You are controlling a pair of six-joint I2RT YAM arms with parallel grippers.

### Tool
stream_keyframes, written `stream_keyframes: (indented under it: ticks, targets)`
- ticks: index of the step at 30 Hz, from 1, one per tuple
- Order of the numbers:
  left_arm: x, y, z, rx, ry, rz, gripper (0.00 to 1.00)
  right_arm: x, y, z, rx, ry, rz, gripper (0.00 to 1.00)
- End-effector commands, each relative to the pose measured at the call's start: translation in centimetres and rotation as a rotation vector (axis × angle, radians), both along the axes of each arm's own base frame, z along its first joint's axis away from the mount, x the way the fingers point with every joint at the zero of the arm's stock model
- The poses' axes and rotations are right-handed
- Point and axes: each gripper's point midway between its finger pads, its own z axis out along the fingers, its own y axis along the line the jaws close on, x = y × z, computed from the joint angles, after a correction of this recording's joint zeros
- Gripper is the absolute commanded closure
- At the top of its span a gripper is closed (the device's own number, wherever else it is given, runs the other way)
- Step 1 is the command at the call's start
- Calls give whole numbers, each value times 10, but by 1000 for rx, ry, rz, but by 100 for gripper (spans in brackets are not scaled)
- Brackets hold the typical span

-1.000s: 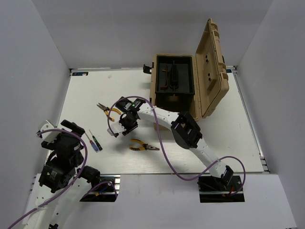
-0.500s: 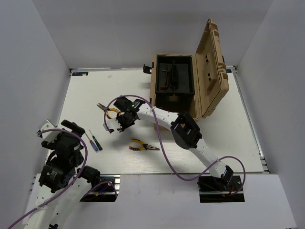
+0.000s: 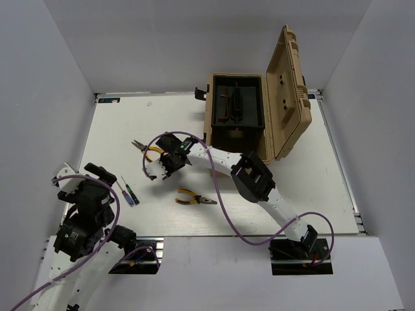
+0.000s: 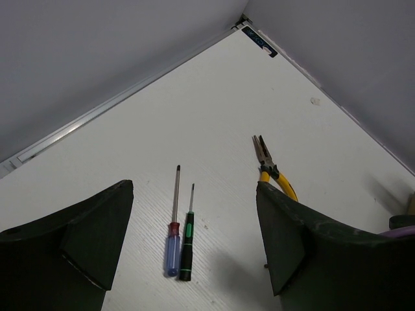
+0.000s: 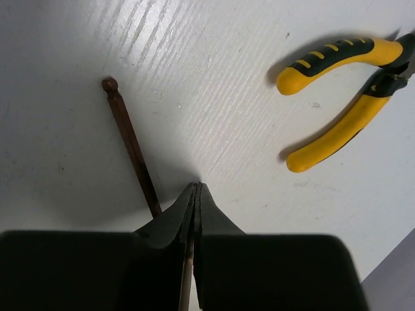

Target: Sort the tools into containers

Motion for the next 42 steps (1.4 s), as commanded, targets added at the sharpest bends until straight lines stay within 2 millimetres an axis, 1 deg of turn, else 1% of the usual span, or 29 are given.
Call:
stream_keyframes:
  ticks: [1,2,3,4,5,6,9,10,11,13,16,17,18,20,21,22,23,25,26,27,28,30,31,32,34,37,40,41,42]
  targets:
    - [0,0,2,0,-13,-6,14,-9,-23,-4,-76,31,13,98]
    - [-1,0,2,7,-8,-7,14,-13,-24,0,-76,43,22,98]
    - [-1,0,2,7,-8,-7,14,-24,-34,-2,-121,73,32,99]
    - [0,0,4,3,-16,-7,14,-28,-39,-3,-136,83,34,99]
    - [0,0,4,3,-16,-7,14,-33,-45,3,-147,95,38,100]
    - [0,0,4,3,-16,-7,14,-39,-50,1,-164,105,42,100]
    - [-1,-1,4,-3,-23,-16,14,-47,-58,9,-185,113,39,100]
    - [-1,-1,4,-3,-24,-16,14,-48,-60,8,-190,123,25,100]
    - [-1,-1,4,-3,-24,-16,14,-49,-61,14,-183,120,23,100]
    - [-1,-1,4,4,-18,-18,14,-51,-61,13,-177,136,9,100]
    - [-1,-1,4,4,-18,-18,14,-54,-55,18,-161,137,-7,100]
    - [-1,-1,4,4,-18,-18,14,-52,-53,19,-149,130,-17,100]
    - [-1,-1,4,4,-18,-18,14,-43,-41,25,-102,88,-50,95]
    - [-1,-1,4,4,-18,-18,14,-36,-33,30,-68,61,-100,88]
    - [-1,-1,4,4,-18,-18,14,-30,-21,41,-19,35,-108,86]
    - [-1,-1,4,4,-18,-18,14,-28,-16,45,0,26,-114,81]
    - [-1,-1,4,4,-18,-18,14,-23,-10,54,29,11,-127,79]
    - [-1,-1,4,4,-18,-18,14,-23,-5,61,36,-6,-116,72]
    - [-1,-1,4,4,-18,-18,14,-22,-5,62,31,-11,-106,71]
    - [-1,-1,4,4,-18,-18,14,-23,-4,68,42,-13,-99,71]
    - [-1,-1,4,4,-18,-18,14,-27,-13,63,3,5,-88,69]
    - [-1,-1,4,4,-18,-18,14,-42,-17,65,-2,64,-33,65]
    - [-1,-1,4,4,-18,-18,14,-53,-32,57,-70,103,0,63]
    - [-1,-1,4,4,-18,-18,14,-58,-37,57,-88,113,40,60]
    - [-1,-1,4,4,-18,-18,14,-74,-50,50,-127,169,90,60]
    - [-1,-1,4,4,-18,-18,14,-77,-58,36,-176,178,115,58]
    - [-2,0,5,0,-27,-18,14,-70,-54,34,-165,163,116,60]
    - [-2,0,5,0,-27,-18,14,-70,-53,31,-169,159,118,60]
    - [-2,0,5,0,-27,-18,14,-69,-51,32,-163,151,119,60]
